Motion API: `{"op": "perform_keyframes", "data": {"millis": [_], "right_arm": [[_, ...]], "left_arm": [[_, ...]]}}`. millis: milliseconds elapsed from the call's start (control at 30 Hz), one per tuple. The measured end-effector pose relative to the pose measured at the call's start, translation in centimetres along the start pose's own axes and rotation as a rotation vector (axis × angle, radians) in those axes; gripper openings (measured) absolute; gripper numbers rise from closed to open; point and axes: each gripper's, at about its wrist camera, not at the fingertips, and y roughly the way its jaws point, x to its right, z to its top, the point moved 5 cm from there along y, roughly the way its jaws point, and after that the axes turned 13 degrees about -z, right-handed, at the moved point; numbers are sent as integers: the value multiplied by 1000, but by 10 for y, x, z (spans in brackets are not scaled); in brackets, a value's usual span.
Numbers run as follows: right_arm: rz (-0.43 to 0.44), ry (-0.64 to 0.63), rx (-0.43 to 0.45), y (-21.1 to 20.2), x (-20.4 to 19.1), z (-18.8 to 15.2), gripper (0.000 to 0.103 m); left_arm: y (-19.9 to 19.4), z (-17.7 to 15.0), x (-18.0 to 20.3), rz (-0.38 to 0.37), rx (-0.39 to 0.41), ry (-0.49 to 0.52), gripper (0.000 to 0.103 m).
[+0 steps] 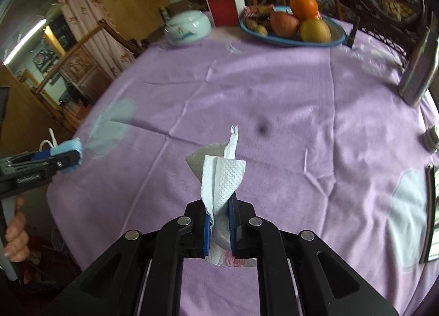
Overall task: Collect trash
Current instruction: 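Carry the blue mask and tissue over the red wastebasket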
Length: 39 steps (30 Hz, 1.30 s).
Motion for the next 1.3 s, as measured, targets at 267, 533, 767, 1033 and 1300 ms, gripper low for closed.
{"op": "perform_keyframes", "data": {"millis": [267, 533, 767, 1033, 1300], "right_arm": [[73, -34, 31, -22, -4, 1, 11], [122, -114, 58, -34, -57, 5, 11], [184, -200, 75, -44, -135, 13, 11], [265, -332, 57, -47, -237, 13, 11], [326, -481, 4, -45, -326, -1, 11]], "left_arm": [[-22, -21, 5, 31, 32, -52, 62], [-48, -37, -32, 46, 86, -117, 62], [-74, -62, -102, 84, 117, -215, 62], [-101, -107, -193, 131, 134, -380, 62], [-114, -178, -277, 171, 107, -583, 63]]}}
